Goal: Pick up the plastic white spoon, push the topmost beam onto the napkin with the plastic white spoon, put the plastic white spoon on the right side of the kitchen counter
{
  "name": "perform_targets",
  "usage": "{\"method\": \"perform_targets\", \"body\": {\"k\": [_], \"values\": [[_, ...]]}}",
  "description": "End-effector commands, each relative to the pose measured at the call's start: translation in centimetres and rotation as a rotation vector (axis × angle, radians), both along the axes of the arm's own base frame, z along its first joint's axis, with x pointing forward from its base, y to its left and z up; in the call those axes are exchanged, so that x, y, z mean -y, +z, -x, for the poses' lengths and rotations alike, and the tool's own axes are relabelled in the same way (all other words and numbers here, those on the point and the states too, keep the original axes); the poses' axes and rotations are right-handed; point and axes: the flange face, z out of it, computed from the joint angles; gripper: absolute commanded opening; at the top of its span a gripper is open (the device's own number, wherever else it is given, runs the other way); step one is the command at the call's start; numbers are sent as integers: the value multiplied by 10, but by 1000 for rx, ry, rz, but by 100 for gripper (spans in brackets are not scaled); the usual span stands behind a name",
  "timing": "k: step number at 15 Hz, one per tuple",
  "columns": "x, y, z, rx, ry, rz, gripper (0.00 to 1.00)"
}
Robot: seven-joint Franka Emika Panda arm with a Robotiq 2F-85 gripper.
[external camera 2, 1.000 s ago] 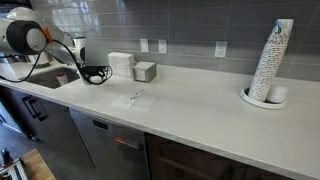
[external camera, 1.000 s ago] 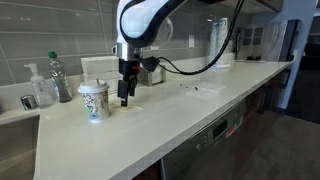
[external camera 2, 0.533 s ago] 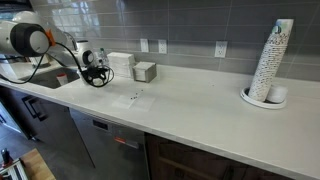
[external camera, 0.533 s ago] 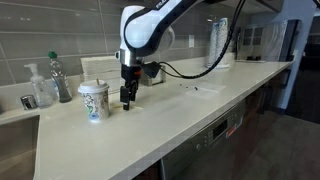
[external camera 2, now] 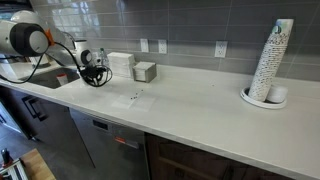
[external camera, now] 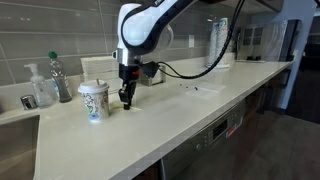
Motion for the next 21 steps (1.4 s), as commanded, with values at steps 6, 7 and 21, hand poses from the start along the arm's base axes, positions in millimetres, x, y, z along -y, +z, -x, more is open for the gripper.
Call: {"method": "perform_targets", "body": {"k": [6,7,21], "values": [[33,25,15,25,-57,100,3],[44,34,23,33,-61,122,3],[263,140,120,173,-183,427,3]]}}
